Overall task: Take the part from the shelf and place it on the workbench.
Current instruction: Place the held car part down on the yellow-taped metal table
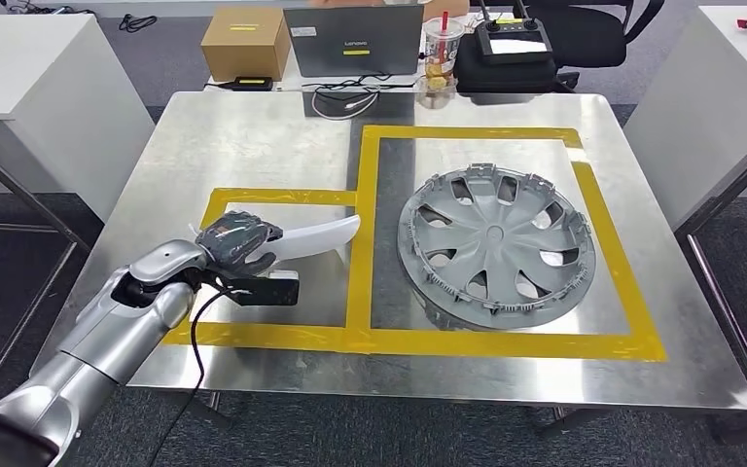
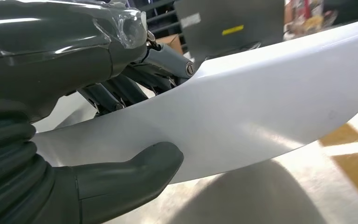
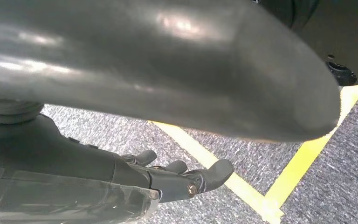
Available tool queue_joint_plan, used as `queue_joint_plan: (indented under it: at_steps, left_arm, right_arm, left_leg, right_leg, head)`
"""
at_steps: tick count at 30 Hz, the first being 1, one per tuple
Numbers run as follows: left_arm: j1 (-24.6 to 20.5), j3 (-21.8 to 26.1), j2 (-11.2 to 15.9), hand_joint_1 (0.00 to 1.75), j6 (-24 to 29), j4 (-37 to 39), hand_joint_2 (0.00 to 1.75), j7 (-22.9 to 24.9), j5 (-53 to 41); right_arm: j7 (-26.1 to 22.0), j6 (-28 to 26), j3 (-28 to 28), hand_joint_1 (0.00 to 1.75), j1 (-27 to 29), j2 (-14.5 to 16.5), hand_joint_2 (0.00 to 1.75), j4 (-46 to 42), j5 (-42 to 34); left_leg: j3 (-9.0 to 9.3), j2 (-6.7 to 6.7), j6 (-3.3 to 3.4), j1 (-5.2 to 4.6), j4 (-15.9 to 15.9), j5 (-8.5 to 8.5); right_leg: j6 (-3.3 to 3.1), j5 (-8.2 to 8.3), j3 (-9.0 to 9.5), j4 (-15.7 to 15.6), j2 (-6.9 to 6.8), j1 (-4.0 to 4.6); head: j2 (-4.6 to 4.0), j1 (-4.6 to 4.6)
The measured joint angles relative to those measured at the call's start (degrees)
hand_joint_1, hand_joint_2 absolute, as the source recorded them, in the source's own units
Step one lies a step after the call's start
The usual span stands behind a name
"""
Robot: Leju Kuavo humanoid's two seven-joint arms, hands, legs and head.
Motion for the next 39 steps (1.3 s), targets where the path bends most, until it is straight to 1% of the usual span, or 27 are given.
queue_joint_plan:
  at_steps: [2,4,6,7,8,10,11,12,13,14,15,17,18,20,22,24,26,27,28,29,31,32,33,35,37,38,39]
  left_arm:
    - [0.32,1.22,0.05,1.75,-0.2,0.71,1.75,0.17,-0.84]
    - [0.9,2.22,0.15,1.75,-0.4,1.29,1.75,0.46,-1.65]
    - [1.56,3.0,0.23,1.75,-0.6,1.64,1.75,0.61,-2.4]
    - [1.77,3.3,0.23,1.75,-0.66,1.75,1.75,0.58,-2.78]
    - [2.02,3.59,0.23,1.31,-0.68,1.83,1.75,0.44,-3.28]
    - [2.94,4.12,0.24,0.44,-0.6,1.98,1.75,-0.29,-4.35]
    - [3.68,4.41,0.24,0.0,-0.44,2.02,1.75,-0.83,-4.92]
    - [4.44,4.68,0.21,0.0,-0.17,2.03,1.75,-1.39,-5.43]
    - [5.12,4.9,0.17,0.0,0.17,2.02,1.75,-1.85,-5.91]
    - [5.62,5.11,0.13,0.0,0.5,1.99,1.75,-2.22,-6.33]
    - [5.93,5.28,0.08,0.0,0.78,1.97,1.75,-2.43,-6.61]
    - [6.18,5.62,0.03,0.0,1.07,1.92,1.75,-2.61,-6.92]
    - [6.28,5.81,0.03,0.0,1.13,1.92,1.75,-2.63,-6.99]
    - [6.54,6.12,0.0,0.0,1.22,1.87,1.75,-2.72,-7.09]
    - [6.7,6.35,-0.01,0.0,1.39,1.69,1.75,-2.94,-7.04]
    - [6.89,6.74,0.02,0.0,1.97,1.38,1.75,-3.73,-6.71]
    - [7.9,7.52,-0.04,0.0,3.6,0.55,0.87,-5.51,-6.11]
    - [8.75,7.98,-0.13,0.0,4.7,-0.15,0.44,-6.65,-5.73]
    - [9.69,8.46,-0.25,0.0,5.88,-1.08,0.0,-7.92,-5.21]
    - [10.6,9.01,-0.47,0.0,6.94,-2.25,0.0,-9.22,-4.39]
    - [12.13,10.39,-1.17,0.0,8.2,-5.06,0.0,-11.84,-1.51]
    - [12.84,11.27,-1.77,0.0,8.11,-6.77,0.0,-13.28,1.1]
    - [13.65,12.24,-2.52,0.0,7.32,-8.69,0.0,-14.85,4.84]
    - [15.93,14.51,-4.27,0.0,4.1,-13.47,0.0,-18.23,15.4]
    - [18.74,17.05,-6.44,0.0,-1.1,-19.88,0.0,-20.7,29.44]
    - [20.04,18.37,-7.56,0.0,-4.14,-23.58,0.0,-21.31,37.28]
    - [21.26,19.63,-8.56,0.0,-7.17,-27.28,0.0,-21.75,45.11]
  right_arm:
    - [0.26,0.04,0.2,0.0,-0.38,-0.02,0.0,-0.01,0.32]
    - [0.65,0.19,0.41,0.0,-0.68,-0.05,0.0,-0.04,0.59]
    - [1.03,0.39,0.56,0.0,-0.87,-0.08,0.0,-0.12,0.8]
    - [1.16,0.48,0.64,0.0,-0.99,-0.11,0.0,-0.17,0.9]
    - [1.39,0.61,0.74,0.0,-1.16,-0.16,0.0,-0.22,1.04]
    - [1.87,0.89,0.96,0.0,-1.5,-0.27,0.0,-0.35,1.29]
    - [2.12,1.01,1.06,0.0,-1.63,-0.31,0.0,-0.43,1.39]
    - [2.25,1.05,1.15,0.0,-1.69,-0.34,0.0,-0.51,1.43]
    - [2.33,1.07,1.23,0.0,-1.75,-0.38,0.0,-0.59,1.46]
    - [2.38,1.07,1.29,0.0,-1.83,-0.44,0.0,-0.68,1.48]
    - [2.39,1.07,1.33,0.0,-1.96,-0.52,0.0,-0.74,1.48]
    - [2.43,1.07,1.36,0.0,-2.29,-0.72,0.0,-0.84,1.48]
    - [2.45,1.07,1.37,0.0,-2.41,-0.79,0.0,-0.89,1.48]
    - [2.47,1.07,1.39,0.0,-2.52,-0.85,0.0,-0.97,1.49]
    - [2.47,1.07,1.4,0.0,-2.59,-0.86,0.0,-1.09,1.53]
    - [2.48,1.07,1.41,0.0,-2.7,-0.88,0.0,-1.21,1.66]
    - [2.72,1.07,1.42,0.0,-2.77,-0.85,0.0,-1.28,1.85]
    - [2.91,1.08,1.43,0.0,-2.77,-0.81,0.0,-1.33,1.93]
    - [3.11,1.1,1.44,0.0,-2.78,-0.79,0.0,-1.37,1.98]
    - [3.22,1.14,1.44,0.0,-2.81,-0.75,0.0,-1.41,2.01]
    - [3.31,1.21,1.43,0.0,-2.91,-0.66,0.0,-1.51,2.01]
    - [3.3,1.19,1.43,0.0,-2.97,-0.58,0.0,-1.56,2.0]
    - [3.27,1.13,1.43,0.0,-3.01,-0.51,0.0,-1.6,1.94]
    - [3.07,0.91,1.43,0.0,-2.88,-0.32,0.0,-1.64,1.69]
    - [2.66,0.68,1.39,0.0,-2.46,-0.14,0.0,-1.64,1.24]
    - [2.44,0.57,1.34,0.0,-2.22,-0.06,0.0,-1.64,0.96]
    - [2.23,0.48,1.28,0.0,-1.97,0.02,0.0,-1.64,0.66]
  left_leg:
    - [3.09,0.0,0.49,-0.24,-6.3,2.02]
    - [3.59,-0.03,0.98,-0.61,-7.41,2.03]
    - [3.99,-0.04,1.78,-0.59,-7.91,2.44]
    - [4.22,-0.03,2.22,-0.49,-8.26,2.76]
    - [4.45,0.0,2.58,-0.38,-8.59,3.03]
    - [4.41,0.02,2.92,-0.49,-8.72,3.21]
    - [4.39,0.02,2.96,-0.62,-8.71,3.2]
    - [4.37,0.0,2.98,-0.75,-8.7,3.2]
    - [4.37,-0.06,2.99,-0.84,-8.68,3.19]
    - [4.38,-0.15,2.97,-0.9,-8.63,3.18]
    - [4.38,-0.24,2.91,-0.95,-8.54,3.14]
    - [4.24,-0.36,2.61,-1.24,-8.29,2.96]
    - [4.17,-0.37,2.42,-1.32,-8.2,2.89]
    - [4.1,-0.38,1.99,-1.29,-8.17,2.87]
    - [3.82,-0.35,1.4,-1.15,-7.59,2.34]
    - [1.94,-0.29,0.67,-0.8,-3.56,-0.2]
    - [-1.82,-0.26,0.0,-0.29,4.34,-3.81]
    - [-3.32,-0.25,-0.2,-0.09,7.36,-4.7]
    - [-4.0,-0.24,-0.32,0.07,8.58,-4.62]
    - [-3.3,-0.22,-0.32,0.18,6.98,-3.31]
    - [0.58,-0.17,-0.14,0.3,-0.88,0.34]
    - [2.47,-0.16,0.06,0.2,-4.59,1.61]
    - [3.59,-0.17,0.32,0.05,-6.8,2.12]
    - [3.99,-0.22,0.99,-0.35,-7.71,2.08]
    - [4.26,-0.19,1.85,-0.27,-8.02,2.35]
    - [4.41,-0.16,2.28,-0.19,-8.22,2.53]
    - [4.55,-0.11,2.62,-0.13,-8.4,2.68]
  right_leg:
    - [0.22,0.07,-0.09,-0.01,0.0,0.29]
    - [0.77,0.21,-0.16,-0.14,0.0,0.41]
    - [1.39,0.11,-0.25,-0.11,-0.07,0.33]
    - [1.48,-0.43,-0.69,0.72,-0.13,0.34]
    - [1.39,-1.59,-1.76,2.97,-0.19,0.35]
    - [1.02,-4.97,-5.46,10.9,-0.23,0.31]
    - [1.03,-6.3,-7.28,14.78,-0.24,0.3]
    - [1.2,-6.79,-8.23,16.77,-0.24,0.3]
    - [1.48,-6.34,-7.98,16.28,-0.24,0.3]
    - [1.8,-5.03,-6.4,13.13,-0.25,0.31]
    - [1.97,-3.39,-4.0,8.45,-0.27,0.32]
    - [1.63,-0.97,-0.12,1.16,-0.29,0.54]
    - [1.28,-0.56,0.64,-0.28,-0.29,0.67]
    - [0.65,-0.38,0.68,-0.49,-0.27,0.87]
    - [0.17,-0.21,0.84,-0.68,-0.27,0.57]
    - [-0.14,-0.11,1.02,-0.85,-0.26,0.17]
    - [-0.22,-0.13,1.03,-0.84,-0.23,0.16]
    - [-0.22,-0.14,1.02,-0.83,-0.22,0.16]
    - [-0.21,-0.14,1.02,-0.81,-0.2,0.16]
    - [-0.2,-0.15,1.05,-0.81,-0.19,0.15]
    - [-0.15,-0.16,1.15,-0.8,-0.18,0.18]
    - [0.01,-0.17,1.12,-0.79,-0.19,0.31]
    - [0.25,-0.17,1.07,-0.79,-0.19,0.42]
    - [0.99,-0.14,0.98,-0.89,-0.18,0.52]
    - [1.62,-0.47,0.73,-0.5,-0.2,0.37]
    - [1.69,-1.29,0.09,0.82,-0.23,0.34]
    - [1.57,-2.72,-1.15,3.49,-0.25,0.32]
  head:
    - [0.0,0.04]
    - [0.0,0.07]
    - [0.0,0.08]
    - [0.0,0.14]
    - [0.0,0.22]
    - [0.0,0.37]
    - [0.0,0.38]
    - [0.0,0.39]
    - [0.0,0.4]
    - [0.0,0.39]
    - [0.0,0.4]
    - [0.0,0.33]
    - [0.0,0.31]
    - [0.0,0.3]
    - [0.0,0.28]
    - [0.0,0.04]
    - [0.0,-0.17]
    - [0.0,-0.18]
    - [0.0,-0.19]
    - [0.0,-0.19]
    - [0.0,-0.18]
    - [0.0,-0.15]
    - [0.0,-0.14]
    - [0.0,-0.12]
    - [0.0,-0.08]
    - [0.0,-0.01]
    - [0.0,0.11]
